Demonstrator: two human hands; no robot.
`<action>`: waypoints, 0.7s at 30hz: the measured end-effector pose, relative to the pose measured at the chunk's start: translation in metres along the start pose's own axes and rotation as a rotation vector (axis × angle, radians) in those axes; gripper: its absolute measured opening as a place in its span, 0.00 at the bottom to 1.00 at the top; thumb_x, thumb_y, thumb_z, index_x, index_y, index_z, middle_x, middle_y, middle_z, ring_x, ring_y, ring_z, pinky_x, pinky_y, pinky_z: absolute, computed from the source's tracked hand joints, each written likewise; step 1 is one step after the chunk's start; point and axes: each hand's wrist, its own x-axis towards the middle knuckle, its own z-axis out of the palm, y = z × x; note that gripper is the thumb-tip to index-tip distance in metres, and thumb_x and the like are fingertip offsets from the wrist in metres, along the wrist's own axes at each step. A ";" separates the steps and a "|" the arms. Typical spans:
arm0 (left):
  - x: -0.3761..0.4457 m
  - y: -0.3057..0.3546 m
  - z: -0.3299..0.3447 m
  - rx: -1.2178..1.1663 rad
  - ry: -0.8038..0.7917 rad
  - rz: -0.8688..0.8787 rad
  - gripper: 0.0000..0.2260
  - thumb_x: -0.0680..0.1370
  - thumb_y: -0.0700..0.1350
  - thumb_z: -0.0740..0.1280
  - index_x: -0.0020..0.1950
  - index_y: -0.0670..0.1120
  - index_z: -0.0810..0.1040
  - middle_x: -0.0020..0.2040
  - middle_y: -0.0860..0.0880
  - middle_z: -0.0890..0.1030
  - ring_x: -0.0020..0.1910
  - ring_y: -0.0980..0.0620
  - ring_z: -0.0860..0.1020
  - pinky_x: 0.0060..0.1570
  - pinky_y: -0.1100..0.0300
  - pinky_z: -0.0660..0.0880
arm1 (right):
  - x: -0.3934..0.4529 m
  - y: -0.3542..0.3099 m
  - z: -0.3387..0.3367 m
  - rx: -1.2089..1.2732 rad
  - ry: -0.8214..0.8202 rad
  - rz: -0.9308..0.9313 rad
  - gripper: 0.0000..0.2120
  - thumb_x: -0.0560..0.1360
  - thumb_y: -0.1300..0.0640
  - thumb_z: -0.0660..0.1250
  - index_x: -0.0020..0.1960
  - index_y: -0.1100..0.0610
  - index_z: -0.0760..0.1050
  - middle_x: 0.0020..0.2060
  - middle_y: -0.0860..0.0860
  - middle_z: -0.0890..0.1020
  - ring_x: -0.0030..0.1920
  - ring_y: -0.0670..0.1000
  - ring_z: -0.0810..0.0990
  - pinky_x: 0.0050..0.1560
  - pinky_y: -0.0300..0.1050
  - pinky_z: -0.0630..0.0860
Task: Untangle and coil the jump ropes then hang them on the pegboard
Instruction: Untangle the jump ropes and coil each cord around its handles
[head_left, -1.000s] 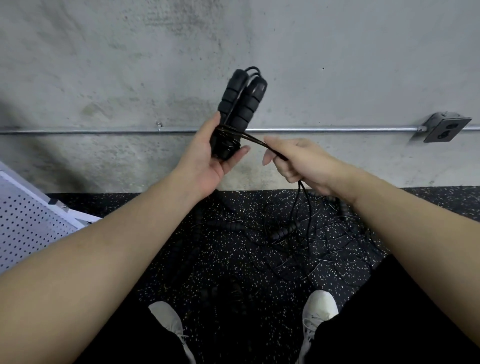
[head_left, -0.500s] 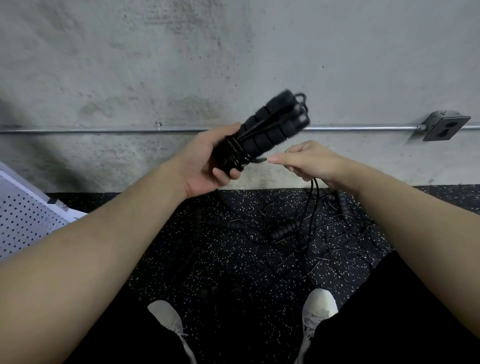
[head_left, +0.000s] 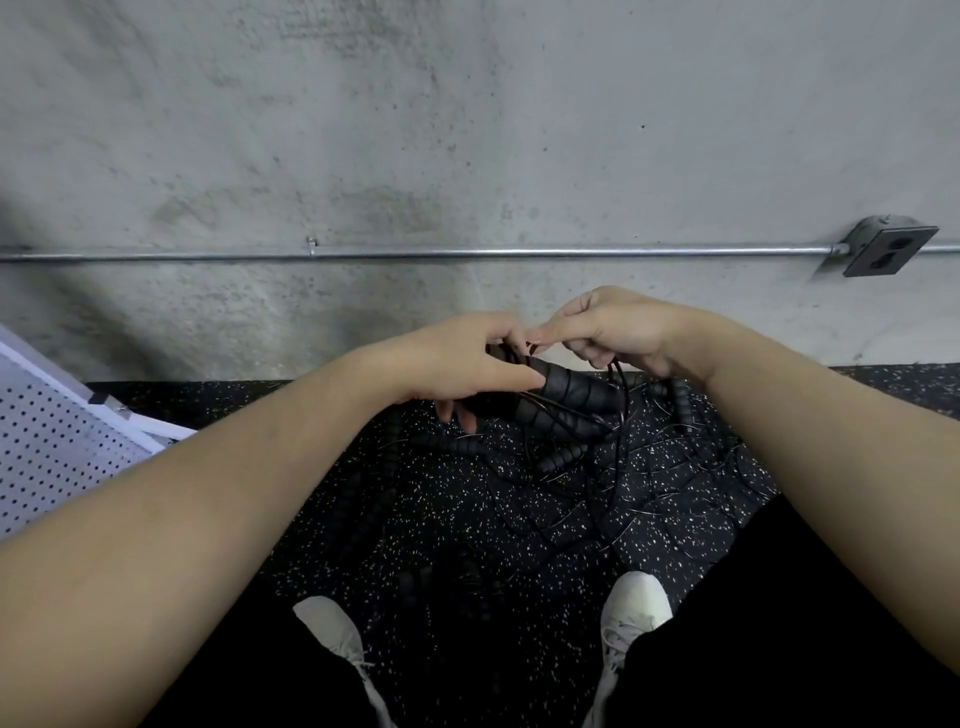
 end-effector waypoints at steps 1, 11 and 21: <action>0.001 0.000 0.002 0.024 0.034 -0.016 0.13 0.78 0.53 0.72 0.58 0.52 0.72 0.48 0.47 0.82 0.28 0.47 0.82 0.19 0.62 0.70 | 0.000 0.000 -0.001 -0.005 -0.002 -0.014 0.19 0.72 0.45 0.75 0.25 0.49 0.78 0.27 0.50 0.66 0.26 0.47 0.63 0.34 0.42 0.64; 0.006 -0.012 0.001 0.272 0.307 -0.020 0.13 0.81 0.59 0.64 0.64 0.60 0.79 0.28 0.59 0.80 0.25 0.51 0.82 0.35 0.55 0.83 | 0.009 0.000 0.007 -0.046 0.155 -0.121 0.09 0.80 0.51 0.69 0.48 0.57 0.79 0.31 0.50 0.79 0.26 0.45 0.74 0.33 0.39 0.75; 0.013 -0.018 0.003 0.097 0.408 0.025 0.13 0.84 0.59 0.60 0.67 0.64 0.77 0.44 0.56 0.84 0.27 0.51 0.83 0.36 0.51 0.84 | 0.007 -0.002 0.013 0.012 0.071 -0.041 0.23 0.85 0.45 0.56 0.44 0.59 0.78 0.34 0.55 0.84 0.39 0.52 0.85 0.47 0.45 0.84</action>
